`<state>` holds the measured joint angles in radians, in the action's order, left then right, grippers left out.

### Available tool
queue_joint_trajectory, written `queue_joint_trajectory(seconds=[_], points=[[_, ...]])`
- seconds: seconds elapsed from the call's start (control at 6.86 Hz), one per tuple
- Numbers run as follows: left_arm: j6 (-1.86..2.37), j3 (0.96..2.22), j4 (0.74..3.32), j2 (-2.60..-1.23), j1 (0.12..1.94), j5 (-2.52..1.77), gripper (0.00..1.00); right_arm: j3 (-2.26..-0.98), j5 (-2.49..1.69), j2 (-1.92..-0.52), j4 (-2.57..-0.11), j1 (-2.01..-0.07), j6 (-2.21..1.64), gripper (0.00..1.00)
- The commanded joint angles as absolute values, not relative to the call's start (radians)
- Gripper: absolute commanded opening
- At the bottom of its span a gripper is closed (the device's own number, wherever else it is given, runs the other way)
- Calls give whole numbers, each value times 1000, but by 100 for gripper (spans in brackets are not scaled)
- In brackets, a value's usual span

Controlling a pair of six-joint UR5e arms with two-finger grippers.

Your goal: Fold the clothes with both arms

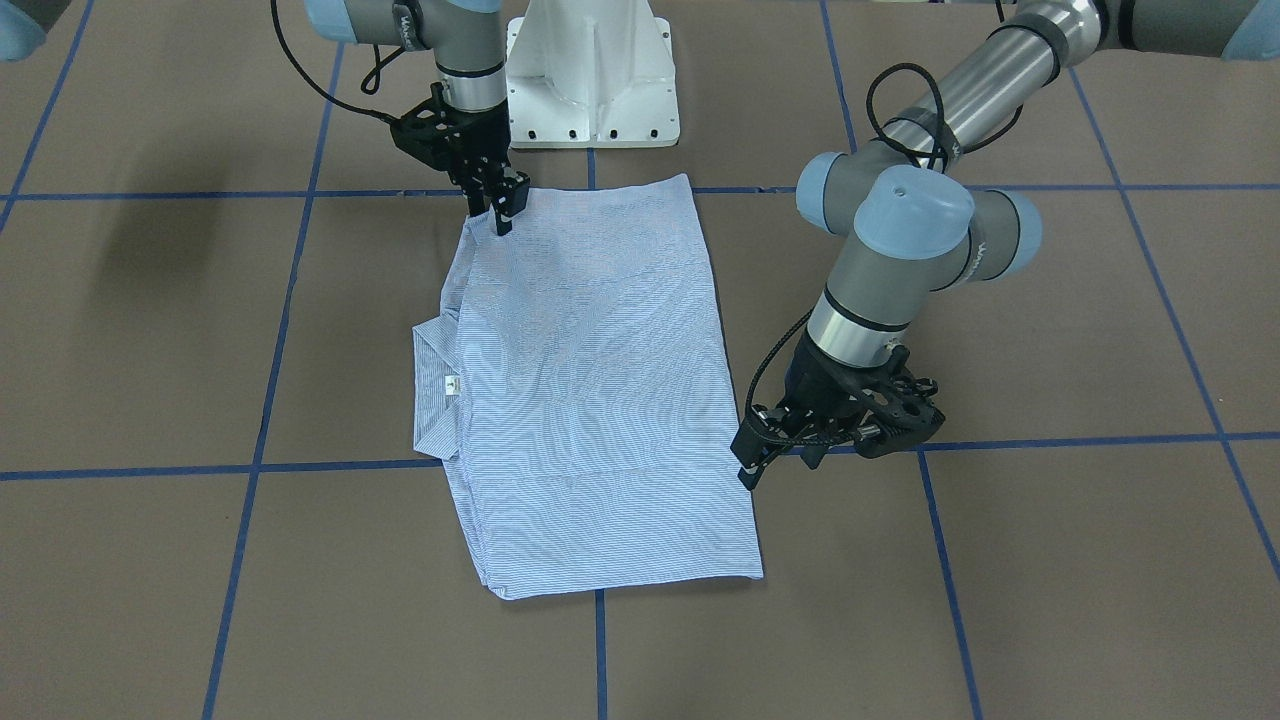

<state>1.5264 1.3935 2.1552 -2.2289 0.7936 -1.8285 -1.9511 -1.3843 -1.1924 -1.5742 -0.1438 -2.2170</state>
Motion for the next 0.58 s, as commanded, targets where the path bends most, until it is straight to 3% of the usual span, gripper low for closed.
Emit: queue_joint_trajectory(seconds=[0.0,0.15,0.29,0.44], points=[[1531,1393,2155,-2227,793,-1829,91,-1954,-1384,-1190,-1575,-143,-2218,55],[1531,1393,2155,-2227,793,-1829,91,-1960,-1384,-1189,-1575,-144,-2220,16],[1532,1393,2155,-2227,793,-1829,91,-1960,-1385,-1195,-1575,-144,-2220,0],[1534,1394,2155,-2229,793,-1829,91,-1965,-1385,-1195,-1575,-144,-2220,0]])
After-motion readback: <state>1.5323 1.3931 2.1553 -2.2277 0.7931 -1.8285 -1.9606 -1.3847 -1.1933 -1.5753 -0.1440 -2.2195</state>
